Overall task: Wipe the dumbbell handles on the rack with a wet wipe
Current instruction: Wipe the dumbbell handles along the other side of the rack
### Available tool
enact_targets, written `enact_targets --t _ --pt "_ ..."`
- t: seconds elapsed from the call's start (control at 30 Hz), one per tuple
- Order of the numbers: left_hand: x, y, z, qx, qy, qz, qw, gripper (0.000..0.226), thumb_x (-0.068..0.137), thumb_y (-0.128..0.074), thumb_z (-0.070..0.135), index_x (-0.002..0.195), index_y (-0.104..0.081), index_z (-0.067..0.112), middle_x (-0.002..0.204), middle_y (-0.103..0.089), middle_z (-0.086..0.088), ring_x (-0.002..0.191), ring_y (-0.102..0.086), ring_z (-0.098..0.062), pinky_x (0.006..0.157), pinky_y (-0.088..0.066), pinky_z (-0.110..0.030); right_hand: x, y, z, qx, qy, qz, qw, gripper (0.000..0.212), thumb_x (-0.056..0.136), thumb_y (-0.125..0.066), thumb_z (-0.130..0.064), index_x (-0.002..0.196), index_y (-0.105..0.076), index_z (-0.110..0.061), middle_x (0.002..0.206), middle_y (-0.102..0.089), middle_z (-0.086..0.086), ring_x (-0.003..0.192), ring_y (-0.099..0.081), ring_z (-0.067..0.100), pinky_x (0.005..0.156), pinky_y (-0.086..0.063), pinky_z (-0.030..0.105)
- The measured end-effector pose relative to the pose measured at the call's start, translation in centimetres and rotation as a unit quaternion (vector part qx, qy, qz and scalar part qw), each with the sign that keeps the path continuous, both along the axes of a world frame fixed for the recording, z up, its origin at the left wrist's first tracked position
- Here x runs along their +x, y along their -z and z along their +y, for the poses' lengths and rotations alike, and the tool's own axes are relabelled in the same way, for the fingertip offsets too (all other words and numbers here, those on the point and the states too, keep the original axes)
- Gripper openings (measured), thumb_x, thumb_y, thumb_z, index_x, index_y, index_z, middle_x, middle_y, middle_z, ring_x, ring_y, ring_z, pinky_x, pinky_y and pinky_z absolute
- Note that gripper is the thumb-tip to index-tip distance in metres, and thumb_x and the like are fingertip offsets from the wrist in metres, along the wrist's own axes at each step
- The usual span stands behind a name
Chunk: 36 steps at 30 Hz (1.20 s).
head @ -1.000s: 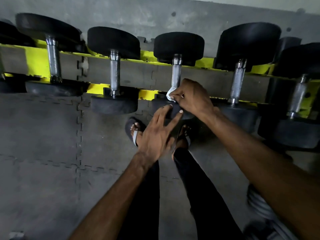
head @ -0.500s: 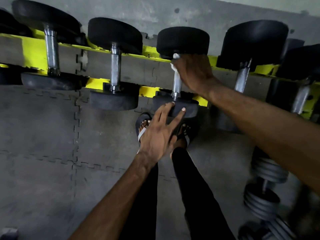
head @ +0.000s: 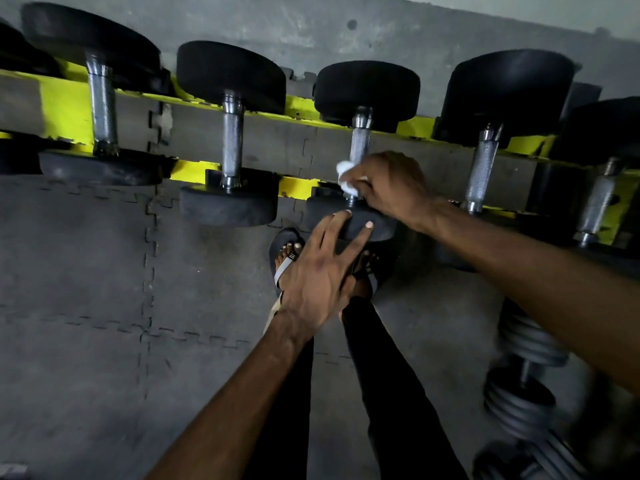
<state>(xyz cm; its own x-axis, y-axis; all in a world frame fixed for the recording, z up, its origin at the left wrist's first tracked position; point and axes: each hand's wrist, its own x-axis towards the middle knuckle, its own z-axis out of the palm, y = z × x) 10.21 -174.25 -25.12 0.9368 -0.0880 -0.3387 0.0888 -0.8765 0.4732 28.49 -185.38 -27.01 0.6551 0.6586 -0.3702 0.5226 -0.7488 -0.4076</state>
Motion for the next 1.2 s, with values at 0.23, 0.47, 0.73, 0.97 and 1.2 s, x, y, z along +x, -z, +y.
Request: enact_targets --t 0.23,0.47,0.73,0.97,1.2 --pt "-0.2 0.2 -0.2 0.005 -0.005 -0.01 1.0 0.096 0.074 -0.075 0.021 0.16 -0.032 0.028 0.16 -0.02 -0.011 0.148 -0.021 -0.03 0.101 -0.052 -0.04 3.0 2.2 0.2 0.138 0.254 0.116 0.95 0.016 0.08 -0.069 -0.03 0.09 -0.078 -0.037 0.097 -0.075 -0.018 0.093 -0.068 0.002 0.077 -0.052 0.023" --pt "-0.1 0.0 -0.1 0.01 0.001 -0.008 1.0 0.094 0.075 -0.072 0.021 0.16 -0.032 0.027 0.16 -0.02 -0.012 0.148 -0.022 -0.031 0.11 -0.043 -0.039 1.5 4.2 1.6 0.255 0.509 0.13 0.811 0.02 0.072 -0.077 -0.01 0.073 -0.077 -0.03 0.082 -0.076 -0.007 0.078 -0.07 0.003 0.081 -0.059 0.036" --pt "-0.1 0.2 0.1 0.001 0.0 -0.007 1.0 0.096 0.074 -0.072 0.02 0.16 -0.031 0.03 0.162 -0.021 -0.011 0.149 -0.02 -0.03 0.107 -0.048 -0.041 1.0 3.0 4.0 -0.006 0.466 -0.173 0.868 0.019 0.086 -0.07 -0.04 0.09 -0.072 -0.021 0.093 -0.073 0.0 0.088 -0.071 0.022 0.068 -0.052 0.031" --pt "-0.1 0.3 0.3 0.008 0.01 -0.008 1.0 0.095 0.073 -0.072 0.021 0.16 -0.032 0.028 0.161 -0.023 -0.013 0.148 -0.022 -0.031 0.114 -0.038 -0.039 3.0 4.2 4.7 -0.036 0.517 -0.044 0.854 0.041 0.099 -0.048 -0.044 0.117 -0.069 -0.013 0.124 -0.065 0.007 0.117 -0.06 0.025 0.092 -0.042 0.029" --pt "-0.1 0.2 0.3 0.006 0.005 -0.026 1.0 0.095 0.071 -0.072 0.02 0.159 -0.036 0.026 0.159 -0.026 -0.014 0.147 -0.022 -0.031 0.115 -0.035 -0.037 6.2 5.3 4.7 0.07 0.616 0.238 0.747 0.038 0.1 -0.052 -0.024 0.132 -0.056 -0.004 0.139 -0.056 0.014 0.129 -0.053 0.028 0.097 -0.045 0.026"
